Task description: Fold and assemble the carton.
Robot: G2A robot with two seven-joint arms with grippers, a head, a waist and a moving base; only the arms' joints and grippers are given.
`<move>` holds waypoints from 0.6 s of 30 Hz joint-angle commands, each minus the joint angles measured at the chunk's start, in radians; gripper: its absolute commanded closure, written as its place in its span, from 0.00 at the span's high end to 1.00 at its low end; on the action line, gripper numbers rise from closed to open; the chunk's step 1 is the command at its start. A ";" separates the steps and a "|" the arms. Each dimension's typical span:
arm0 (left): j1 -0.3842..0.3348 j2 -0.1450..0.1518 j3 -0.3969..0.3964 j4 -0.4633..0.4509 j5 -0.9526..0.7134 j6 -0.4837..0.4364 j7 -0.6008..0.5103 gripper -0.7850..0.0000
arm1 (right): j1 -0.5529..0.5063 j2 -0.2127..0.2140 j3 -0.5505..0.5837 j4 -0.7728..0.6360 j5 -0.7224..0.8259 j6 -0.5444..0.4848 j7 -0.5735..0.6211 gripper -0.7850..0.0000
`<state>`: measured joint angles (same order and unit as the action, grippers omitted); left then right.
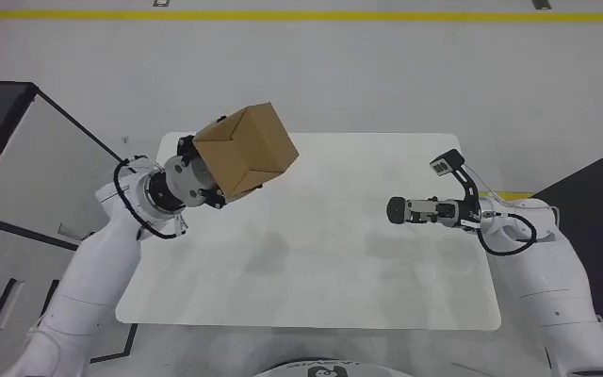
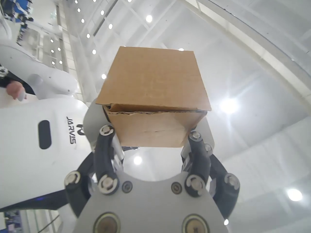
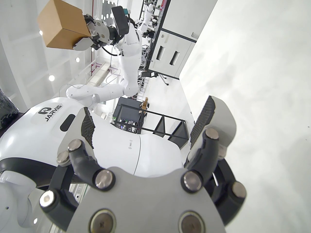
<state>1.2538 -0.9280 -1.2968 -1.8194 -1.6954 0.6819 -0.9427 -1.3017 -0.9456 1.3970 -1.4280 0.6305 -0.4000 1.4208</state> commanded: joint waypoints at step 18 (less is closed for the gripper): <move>-0.025 -0.024 0.029 0.037 -0.136 0.138 0.097 0.00 | 0.000 0.000 0.000 0.000 0.000 0.000 0.000 1.00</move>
<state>1.2301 -0.9509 -1.2695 -1.7872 -1.8390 0.8194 -0.8527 -1.3017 -0.9456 1.3970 -1.4280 0.6305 -0.4000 1.4208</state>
